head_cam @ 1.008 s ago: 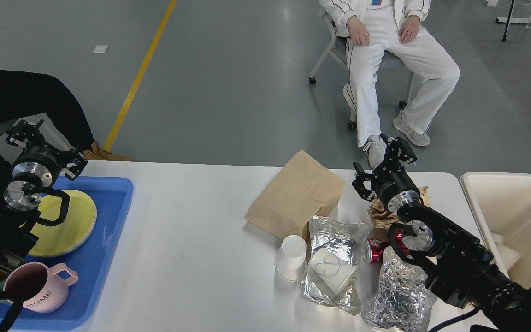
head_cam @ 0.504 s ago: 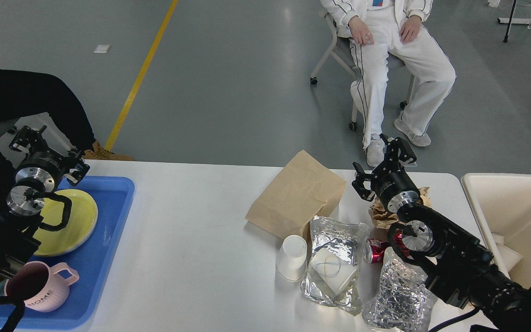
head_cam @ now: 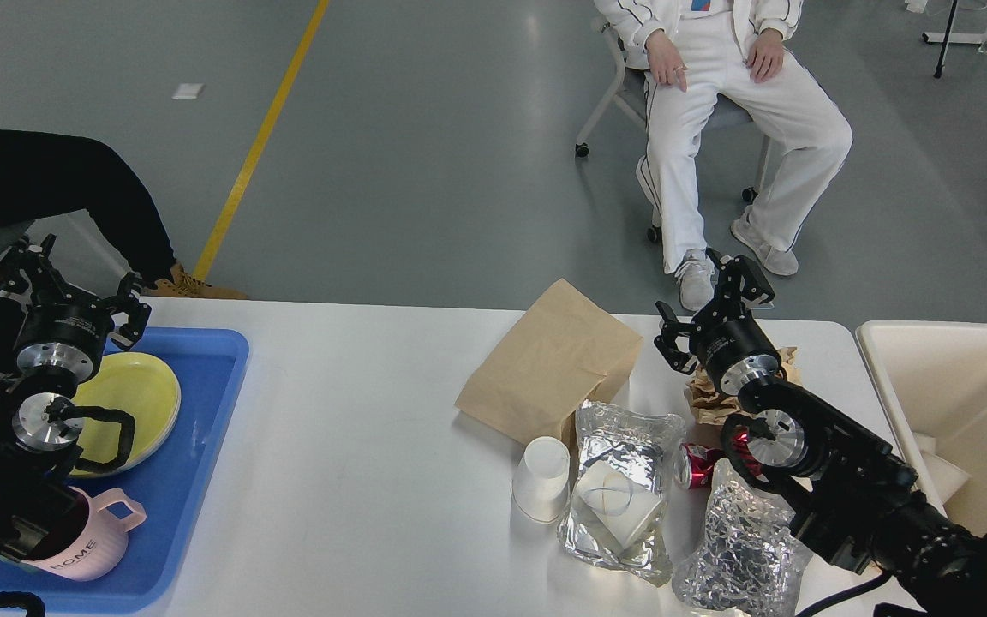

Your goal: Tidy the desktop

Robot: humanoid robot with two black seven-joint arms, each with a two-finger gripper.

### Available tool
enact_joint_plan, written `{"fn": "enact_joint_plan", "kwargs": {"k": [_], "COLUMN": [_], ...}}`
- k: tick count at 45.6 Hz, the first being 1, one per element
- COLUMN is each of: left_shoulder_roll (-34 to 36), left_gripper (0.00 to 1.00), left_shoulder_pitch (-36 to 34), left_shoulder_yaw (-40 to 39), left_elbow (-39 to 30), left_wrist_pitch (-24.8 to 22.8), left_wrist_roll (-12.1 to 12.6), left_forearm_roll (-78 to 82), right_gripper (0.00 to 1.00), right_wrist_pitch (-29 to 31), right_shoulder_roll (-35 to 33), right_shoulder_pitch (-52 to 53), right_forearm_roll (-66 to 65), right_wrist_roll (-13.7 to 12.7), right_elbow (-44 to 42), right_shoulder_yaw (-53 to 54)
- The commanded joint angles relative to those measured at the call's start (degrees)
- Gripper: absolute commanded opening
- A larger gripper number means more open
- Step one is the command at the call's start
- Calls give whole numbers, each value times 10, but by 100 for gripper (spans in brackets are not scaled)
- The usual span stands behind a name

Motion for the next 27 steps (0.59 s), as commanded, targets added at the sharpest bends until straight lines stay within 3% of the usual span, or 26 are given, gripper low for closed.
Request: {"fn": "enact_joint_plan", "kwargs": {"k": [1,16,27], "left_shoulder_roll": [0,-16,-26], "left_gripper": [96,96,96], "left_shoulder_pitch": [14,22,29], "left_shoulder_yaw": [-2,-1,-1], "left_elbow": [0,0,0], "left_wrist_pitch": [-34,-42,-44], "left_wrist_roll": [-51,-186,-244], "left_forearm_roll": [0,-1,0], "right_gripper": [100,100,100], "right_wrist_pitch": [0,0,0], "right_shoulder_roll": [0,0,0], "right_shoulder_pitch": [0,0,0], "right_forearm_roll": [0,0,0], "right_wrist_roll": [0,0,0], "right_elbow": [0,0,0], "right_shoulder_yaw": [0,1,0]}}
